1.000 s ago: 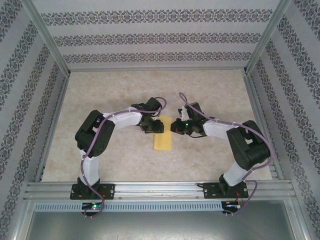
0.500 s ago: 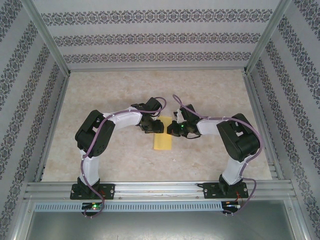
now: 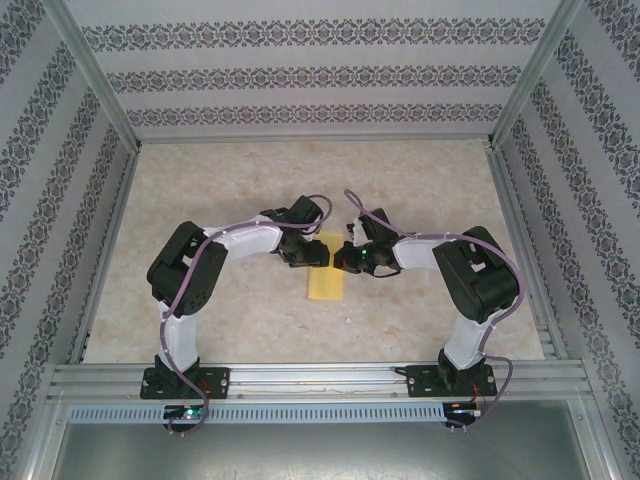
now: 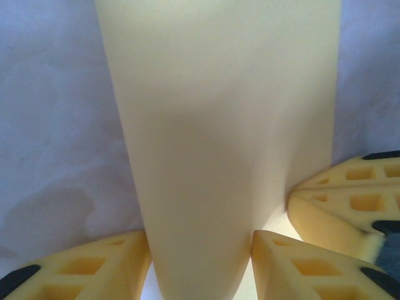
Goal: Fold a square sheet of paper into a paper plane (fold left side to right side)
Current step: Hold the square sheet of paper at the center of the table, then first fold the square sheet of paper in half at the center of the table.
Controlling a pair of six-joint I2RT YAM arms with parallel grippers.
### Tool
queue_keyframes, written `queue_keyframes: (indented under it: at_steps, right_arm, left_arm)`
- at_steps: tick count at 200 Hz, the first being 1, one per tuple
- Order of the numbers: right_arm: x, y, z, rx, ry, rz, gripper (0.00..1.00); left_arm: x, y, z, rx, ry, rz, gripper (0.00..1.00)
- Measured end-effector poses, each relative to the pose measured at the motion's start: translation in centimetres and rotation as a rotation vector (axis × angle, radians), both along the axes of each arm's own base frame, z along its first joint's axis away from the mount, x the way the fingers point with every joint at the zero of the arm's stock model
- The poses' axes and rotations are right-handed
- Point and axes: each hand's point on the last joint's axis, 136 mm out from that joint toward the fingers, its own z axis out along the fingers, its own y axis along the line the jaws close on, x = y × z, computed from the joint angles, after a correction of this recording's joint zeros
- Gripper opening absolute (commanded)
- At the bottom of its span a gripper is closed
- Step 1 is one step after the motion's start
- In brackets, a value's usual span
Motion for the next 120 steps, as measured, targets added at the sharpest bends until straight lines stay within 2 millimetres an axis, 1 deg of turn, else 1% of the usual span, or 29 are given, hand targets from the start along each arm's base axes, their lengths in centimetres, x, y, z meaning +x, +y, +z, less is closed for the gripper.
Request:
queue_keyframes:
  at_steps: [23, 39, 59, 76, 95, 109, 120]
  right_arm:
    - [0.0, 0.0, 0.0, -0.003, 0.000, -0.001, 0.00]
    - [0.0, 0.0, 0.0, -0.005, 0.001, 0.001, 0.00]
    - [0.0, 0.0, -0.1, -0.008, 0.001, 0.004, 0.00]
    - [0.0, 0.0, -0.1, -0.009, -0.001, 0.006, 0.00]
    - [0.0, 0.0, -0.1, -0.009, -0.004, 0.009, 0.00]
    - [0.0, 0.0, -0.1, -0.011, -0.004, 0.011, 0.00]
    - [0.1, 0.0, -0.1, -0.011, -0.004, 0.012, 0.00]
  left_arm:
    - [-0.2, 0.3, 0.4, -0.012, -0.019, -0.001, 0.55]
    - [-0.6, 1.2, 0.9, -0.007, -0.028, 0.008, 0.55]
    - [-0.4, 2.3, 2.5, -0.022, -0.064, 0.026, 0.55]
    - [0.2, 2.8, 4.7, -0.044, -0.121, 0.036, 0.48]
    - [0.8, 2.4, 7.1, -0.094, -0.185, 0.020, 0.36]
    - [0.9, 1.5, 7.9, -0.147, -0.200, -0.005, 0.28]
    - [0.8, 0.7, 7.9, -0.188, -0.191, -0.027, 0.25]
